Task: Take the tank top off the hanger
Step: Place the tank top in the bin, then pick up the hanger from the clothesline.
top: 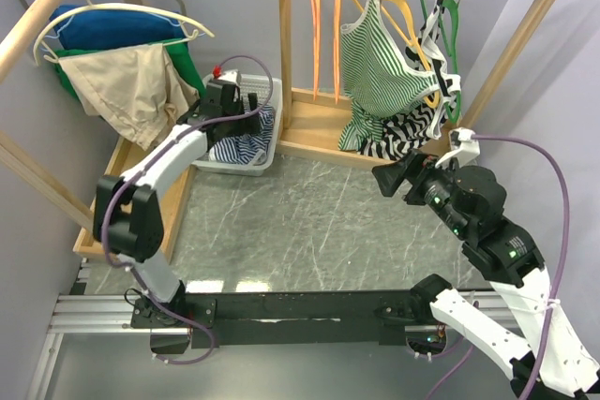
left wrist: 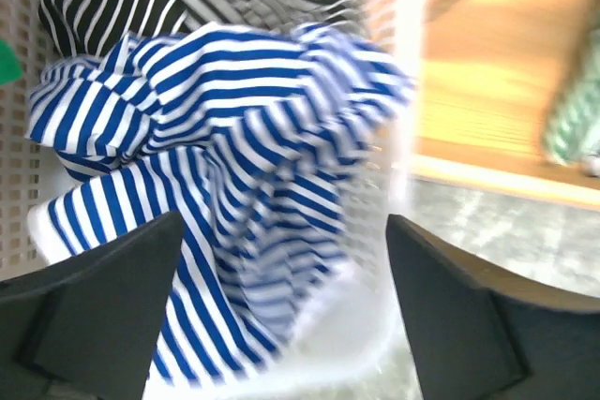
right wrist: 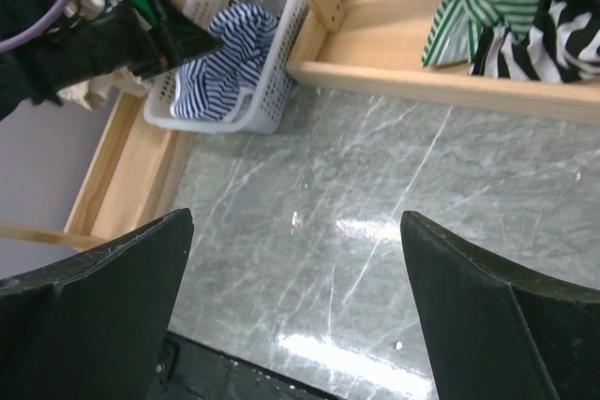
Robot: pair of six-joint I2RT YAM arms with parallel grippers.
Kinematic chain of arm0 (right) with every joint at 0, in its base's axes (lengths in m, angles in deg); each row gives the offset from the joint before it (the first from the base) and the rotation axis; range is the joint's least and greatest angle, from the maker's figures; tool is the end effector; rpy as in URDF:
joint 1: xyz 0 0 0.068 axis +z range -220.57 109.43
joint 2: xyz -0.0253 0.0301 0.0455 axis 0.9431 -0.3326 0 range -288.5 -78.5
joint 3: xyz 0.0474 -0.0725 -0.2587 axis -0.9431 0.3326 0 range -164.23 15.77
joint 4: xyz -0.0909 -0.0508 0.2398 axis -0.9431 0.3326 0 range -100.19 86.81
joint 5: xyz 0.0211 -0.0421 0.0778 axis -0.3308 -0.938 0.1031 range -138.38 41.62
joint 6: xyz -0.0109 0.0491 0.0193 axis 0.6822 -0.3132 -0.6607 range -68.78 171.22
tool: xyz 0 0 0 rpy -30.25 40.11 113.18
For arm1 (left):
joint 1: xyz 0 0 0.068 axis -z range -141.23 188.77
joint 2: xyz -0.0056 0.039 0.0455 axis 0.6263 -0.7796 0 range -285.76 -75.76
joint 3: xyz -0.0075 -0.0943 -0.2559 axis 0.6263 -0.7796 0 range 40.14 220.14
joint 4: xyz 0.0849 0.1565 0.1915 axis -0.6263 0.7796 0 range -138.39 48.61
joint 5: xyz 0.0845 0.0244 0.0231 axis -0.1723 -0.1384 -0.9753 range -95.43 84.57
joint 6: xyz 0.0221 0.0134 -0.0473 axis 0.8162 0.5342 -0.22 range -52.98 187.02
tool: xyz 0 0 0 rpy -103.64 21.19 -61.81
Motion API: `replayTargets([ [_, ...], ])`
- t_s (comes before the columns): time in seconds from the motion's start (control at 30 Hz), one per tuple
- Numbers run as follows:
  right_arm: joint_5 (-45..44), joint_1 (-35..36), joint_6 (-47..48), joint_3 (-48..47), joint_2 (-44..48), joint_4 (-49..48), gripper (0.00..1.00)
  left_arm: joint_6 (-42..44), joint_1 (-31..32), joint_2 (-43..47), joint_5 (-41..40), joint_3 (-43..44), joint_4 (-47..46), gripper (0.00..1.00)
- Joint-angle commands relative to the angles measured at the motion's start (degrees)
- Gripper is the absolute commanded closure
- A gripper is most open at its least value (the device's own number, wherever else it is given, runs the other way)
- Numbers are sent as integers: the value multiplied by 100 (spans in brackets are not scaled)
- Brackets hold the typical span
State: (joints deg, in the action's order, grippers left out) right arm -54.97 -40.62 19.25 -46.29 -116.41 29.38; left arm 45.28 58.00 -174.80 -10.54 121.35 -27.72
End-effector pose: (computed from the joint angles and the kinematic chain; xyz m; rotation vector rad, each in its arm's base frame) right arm 0.1026 0.0544 0.4017 0.1159 1.8846 0.6458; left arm 0.3776 -0.1283 0.2882 -0.0980 2.2530 -0.2866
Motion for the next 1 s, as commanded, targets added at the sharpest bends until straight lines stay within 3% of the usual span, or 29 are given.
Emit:
replayTargets([
  [0.0,-543,-25,173,-596,-137,15,0,-129,204,956,123,-43,43,4],
  [0.17,-1414,-25,278,-1402,-575,156,0,-436,573,2184,80,-939,-133,4],
  [0.43,-2241,-60,1181,-2968,-1771,200,0,-1262,1812,3690,27,-2555,-563,4],
  [0.53,-2119,-278,1613,-3671,-2412,200,4,-1526,2295,3919,36,-2943,-748,4],
  [0.67,-1488,-893,1755,-4751,-3336,699,22,-1597,2726,3884,9,-3067,-853,4],
  [0.73,-1136,-1244,1825,-4737,-3442,701,30,-1562,2920,3831,-17,-3050,-862,4],
  [0.97,-9,-1957,2247,-4577,-3626,656,39,-1412,3166,3594,62,-3094,-933,4],
])
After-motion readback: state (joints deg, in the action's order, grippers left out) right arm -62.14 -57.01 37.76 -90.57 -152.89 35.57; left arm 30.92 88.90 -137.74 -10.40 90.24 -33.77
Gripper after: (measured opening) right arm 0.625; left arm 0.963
